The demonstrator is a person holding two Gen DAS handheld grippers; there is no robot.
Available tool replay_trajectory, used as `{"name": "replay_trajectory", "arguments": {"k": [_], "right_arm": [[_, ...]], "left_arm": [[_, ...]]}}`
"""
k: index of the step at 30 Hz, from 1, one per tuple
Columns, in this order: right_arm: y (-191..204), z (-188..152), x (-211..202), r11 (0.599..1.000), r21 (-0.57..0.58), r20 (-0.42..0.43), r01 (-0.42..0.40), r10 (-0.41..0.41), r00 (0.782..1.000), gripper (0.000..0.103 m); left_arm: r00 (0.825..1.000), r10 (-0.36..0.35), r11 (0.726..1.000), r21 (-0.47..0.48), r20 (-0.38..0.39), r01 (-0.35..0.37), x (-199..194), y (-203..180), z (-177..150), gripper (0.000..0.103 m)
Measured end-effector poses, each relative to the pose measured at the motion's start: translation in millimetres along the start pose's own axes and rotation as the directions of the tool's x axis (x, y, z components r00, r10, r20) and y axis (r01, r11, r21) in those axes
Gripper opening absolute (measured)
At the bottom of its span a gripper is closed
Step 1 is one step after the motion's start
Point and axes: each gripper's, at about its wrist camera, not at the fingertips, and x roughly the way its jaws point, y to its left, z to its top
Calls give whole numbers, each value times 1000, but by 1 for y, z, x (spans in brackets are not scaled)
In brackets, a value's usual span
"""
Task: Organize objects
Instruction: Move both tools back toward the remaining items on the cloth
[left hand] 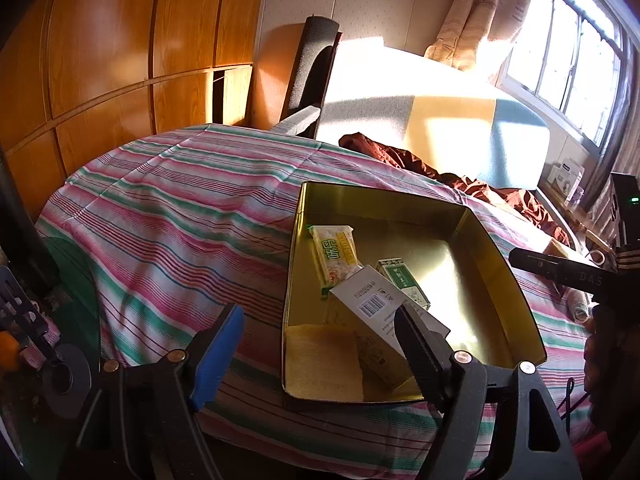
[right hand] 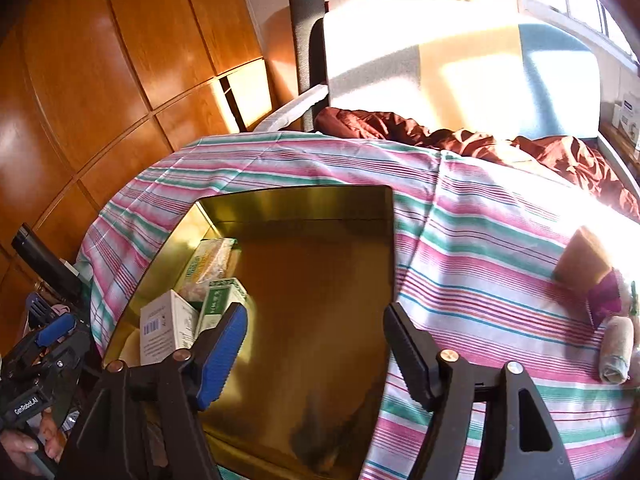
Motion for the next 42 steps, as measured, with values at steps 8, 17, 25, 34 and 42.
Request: {"name": "replay_trajectory", "arguments": {"k": [8, 17, 25, 34, 42], "right_arm": [[-94, -7, -33, 984, 123, -12, 127, -127, 992, 79], [-231, -20, -75, 882, 332, -33, 335, -344, 938, 79], [-291, -39, -100, 770, 553, 33, 319, -402, 915, 79], [-300, -47, -110, 742, 624, 54, 243, -352, 935, 79], [-311, -53, -117, 717, 673, 82, 182, -318, 945, 79]], "left_arm": [[999, -53, 996, 67, -10, 54, 3, -35, 5, 79], [987, -158, 969, 191, -21, 159, 8, -103, 20, 81], [962, -266, 908, 317, -65, 273, 21, -192, 37, 87], [934, -327, 840, 409, -144, 357, 67, -303, 52, 90], [915, -335, 810, 427, -225, 401, 127, -373, 58, 91]]}}
